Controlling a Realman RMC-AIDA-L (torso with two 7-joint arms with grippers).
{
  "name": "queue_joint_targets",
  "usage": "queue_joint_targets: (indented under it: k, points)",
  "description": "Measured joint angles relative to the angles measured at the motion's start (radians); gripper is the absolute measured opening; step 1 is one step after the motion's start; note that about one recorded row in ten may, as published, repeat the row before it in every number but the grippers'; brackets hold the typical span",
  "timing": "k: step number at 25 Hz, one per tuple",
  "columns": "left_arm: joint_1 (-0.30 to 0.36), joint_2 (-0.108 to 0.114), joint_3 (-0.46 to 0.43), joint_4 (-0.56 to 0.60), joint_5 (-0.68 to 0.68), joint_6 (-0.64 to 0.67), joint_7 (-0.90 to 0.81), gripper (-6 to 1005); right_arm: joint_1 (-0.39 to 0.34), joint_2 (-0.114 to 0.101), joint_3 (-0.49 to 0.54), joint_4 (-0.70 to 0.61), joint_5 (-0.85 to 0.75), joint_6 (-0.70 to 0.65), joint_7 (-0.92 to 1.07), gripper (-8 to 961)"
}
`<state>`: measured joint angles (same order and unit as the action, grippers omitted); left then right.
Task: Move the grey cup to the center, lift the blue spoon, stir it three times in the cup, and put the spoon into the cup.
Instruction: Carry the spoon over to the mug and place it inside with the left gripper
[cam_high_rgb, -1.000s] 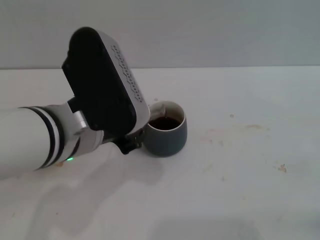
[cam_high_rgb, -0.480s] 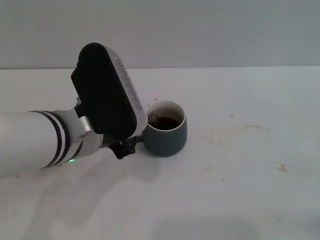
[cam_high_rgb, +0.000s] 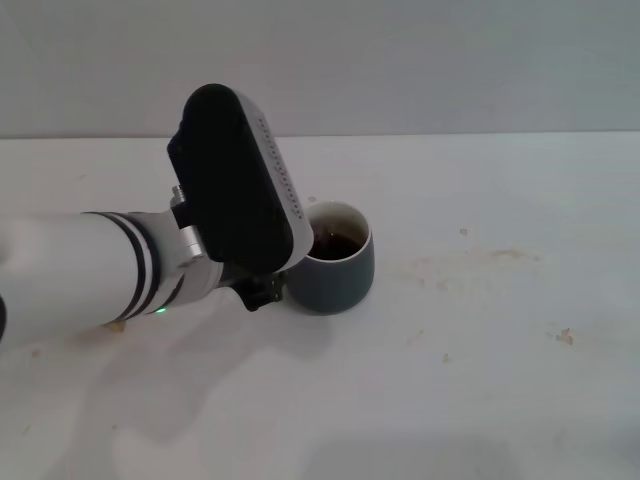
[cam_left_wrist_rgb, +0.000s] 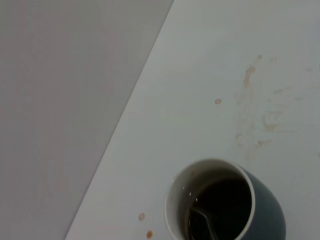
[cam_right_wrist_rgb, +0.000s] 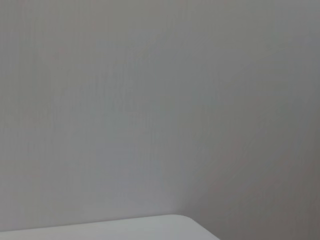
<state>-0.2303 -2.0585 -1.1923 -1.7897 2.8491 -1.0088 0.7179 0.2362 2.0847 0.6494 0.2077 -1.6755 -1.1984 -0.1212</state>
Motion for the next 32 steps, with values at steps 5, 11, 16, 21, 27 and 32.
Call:
queue_joint_targets:
  k: [5, 11, 16, 21, 27, 32]
  points:
    - [-0.028, 0.000, 0.019, 0.013, -0.003, 0.008, 0.000, 176, 0.001, 0.000, -0.001, 0.001, -0.002, 0.000, 0.000, -2]
    - [-0.039, -0.001, 0.070, 0.005, 0.000, 0.006, 0.000, 176, 0.001, -0.001, -0.001, 0.001, -0.004, 0.001, 0.000, -2]
    - [-0.032, -0.001, 0.082, -0.022, 0.003, -0.008, 0.000, 177, 0.002, -0.001, -0.001, 0.001, -0.004, 0.001, 0.000, -2]
    - [-0.017, -0.001, 0.068, -0.023, 0.020, -0.021, 0.000, 177, 0.002, -0.002, -0.001, 0.001, -0.004, 0.001, 0.000, -2]
    - [-0.012, 0.000, 0.044, -0.020, 0.039, -0.021, -0.001, 177, 0.003, -0.002, -0.002, 0.001, -0.006, 0.002, 0.000, -2]
    - [-0.024, -0.001, 0.029, -0.013, 0.039, -0.015, 0.000, 177, 0.003, -0.002, -0.002, 0.001, -0.006, 0.002, 0.000, -2]
